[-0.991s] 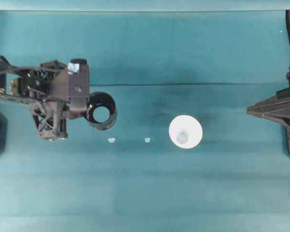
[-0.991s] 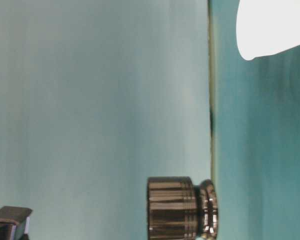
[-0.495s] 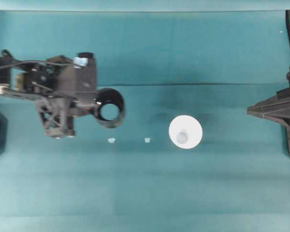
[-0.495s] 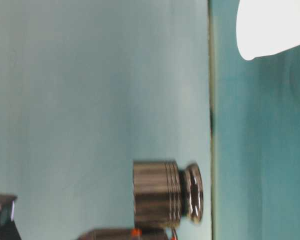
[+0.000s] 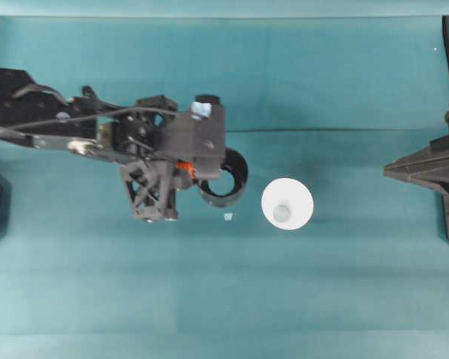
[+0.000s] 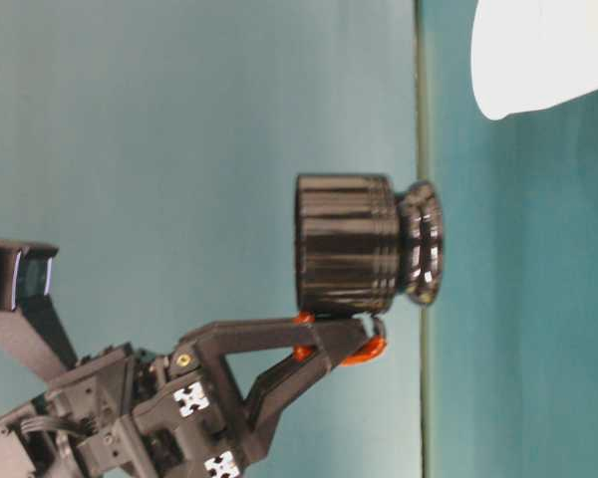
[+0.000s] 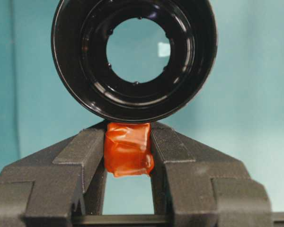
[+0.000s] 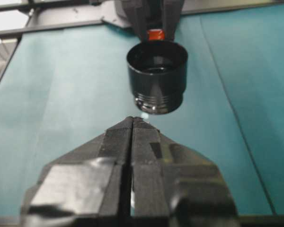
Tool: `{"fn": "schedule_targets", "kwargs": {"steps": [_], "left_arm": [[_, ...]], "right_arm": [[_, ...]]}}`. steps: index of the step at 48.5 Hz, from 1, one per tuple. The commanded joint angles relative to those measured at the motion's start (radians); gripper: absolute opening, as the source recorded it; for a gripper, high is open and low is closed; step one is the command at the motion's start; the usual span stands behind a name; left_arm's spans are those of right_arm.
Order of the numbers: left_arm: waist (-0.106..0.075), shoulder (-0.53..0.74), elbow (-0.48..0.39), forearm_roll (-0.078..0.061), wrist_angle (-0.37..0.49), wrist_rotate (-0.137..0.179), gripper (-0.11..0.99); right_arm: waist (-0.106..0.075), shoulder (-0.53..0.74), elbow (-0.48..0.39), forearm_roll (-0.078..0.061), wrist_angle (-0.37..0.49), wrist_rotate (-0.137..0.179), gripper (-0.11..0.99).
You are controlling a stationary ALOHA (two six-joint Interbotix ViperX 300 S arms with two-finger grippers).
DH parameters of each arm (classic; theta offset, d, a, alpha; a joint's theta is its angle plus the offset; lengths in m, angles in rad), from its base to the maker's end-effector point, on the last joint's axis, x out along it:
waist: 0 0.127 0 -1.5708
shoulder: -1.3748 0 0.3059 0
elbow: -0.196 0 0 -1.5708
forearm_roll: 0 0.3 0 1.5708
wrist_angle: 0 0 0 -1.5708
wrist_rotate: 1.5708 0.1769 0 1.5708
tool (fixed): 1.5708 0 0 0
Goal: Put the paper cup into the moved red handle cup holder.
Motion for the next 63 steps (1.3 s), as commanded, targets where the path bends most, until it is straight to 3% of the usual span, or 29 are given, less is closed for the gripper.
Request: {"fn": "schedule_targets", "kwargs": {"steps": [1, 21, 50, 63], "left_arm": [[-0.008, -0.003, -0.017, 0.002, -0.021, -0.002, 0.27], [-0.031, 0.074, 0.086, 0.002, -0.172, -0.008, 0.27], [-0.037, 0.169, 0.147, 0.002, -0.328, -0.005, 0.27], [-0.037, 0.179, 0.152, 0.003, -0.336, -0.003, 0.27]], "right_arm": [[-0.002, 0.002, -0.021, 0.002, 0.008, 0.008, -0.11], [-0.002, -0.003, -0.023, 0.0, 0.015, 0.008, -0.11], [-0.002, -0.003, -0.018, 0.0, 0.015, 0.008, -0.11], [-0.002, -0.003, -0.018, 0.0, 0.015, 0.008, -0.11]]}}
